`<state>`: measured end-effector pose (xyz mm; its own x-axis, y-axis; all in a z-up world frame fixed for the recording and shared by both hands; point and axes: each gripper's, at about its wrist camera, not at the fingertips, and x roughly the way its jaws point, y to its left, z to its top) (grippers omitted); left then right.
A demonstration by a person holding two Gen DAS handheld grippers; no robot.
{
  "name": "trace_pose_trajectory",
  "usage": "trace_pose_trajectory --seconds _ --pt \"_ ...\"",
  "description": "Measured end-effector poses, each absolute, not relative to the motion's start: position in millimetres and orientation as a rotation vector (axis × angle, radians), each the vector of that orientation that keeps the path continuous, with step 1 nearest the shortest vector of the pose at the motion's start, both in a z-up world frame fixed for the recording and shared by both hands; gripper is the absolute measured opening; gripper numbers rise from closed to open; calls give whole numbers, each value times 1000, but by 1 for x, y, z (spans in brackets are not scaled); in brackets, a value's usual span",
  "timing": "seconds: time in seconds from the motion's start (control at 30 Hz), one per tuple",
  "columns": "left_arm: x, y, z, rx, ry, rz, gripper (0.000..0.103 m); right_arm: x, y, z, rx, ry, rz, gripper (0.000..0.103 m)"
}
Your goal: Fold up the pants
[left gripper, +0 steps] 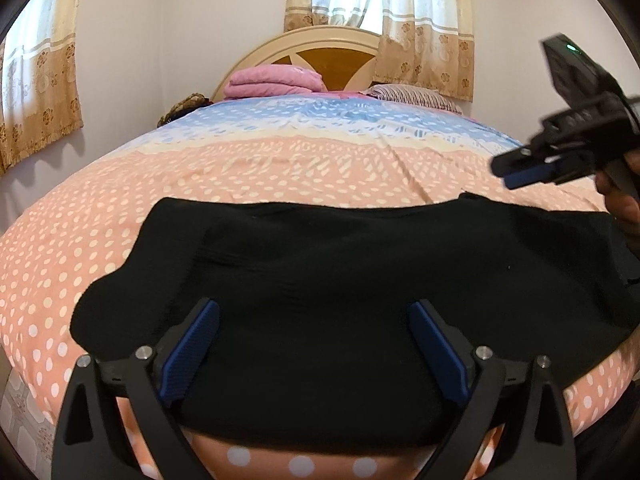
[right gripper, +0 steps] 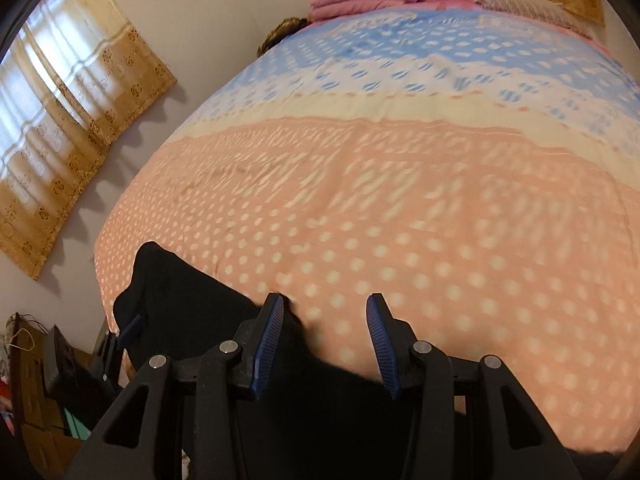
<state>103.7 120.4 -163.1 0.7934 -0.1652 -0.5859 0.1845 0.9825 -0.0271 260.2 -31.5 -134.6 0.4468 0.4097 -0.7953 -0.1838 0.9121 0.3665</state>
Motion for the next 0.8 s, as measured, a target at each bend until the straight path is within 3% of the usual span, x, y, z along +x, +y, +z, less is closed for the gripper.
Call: trace_pose_trajectory --seconds 0.2,0.3,0.37,0.67,0.8 --pt "105 121 -165 36 620 -190 101 279 -19 -154 356 1173 417 35" --pt "104 119 -166 44 614 -186 101 283 -21 -167 452 1223 442 21" --pt "104 119 -166 43 615 -187 101 281 -26 -168 495 1199 439 5" --pt "104 119 -166 41 607 -185 101 249 -12 -116 425 936 483 3" --pt "103 118 -167 47 599 -184 101 259 -2 -128 295 939 364 3"
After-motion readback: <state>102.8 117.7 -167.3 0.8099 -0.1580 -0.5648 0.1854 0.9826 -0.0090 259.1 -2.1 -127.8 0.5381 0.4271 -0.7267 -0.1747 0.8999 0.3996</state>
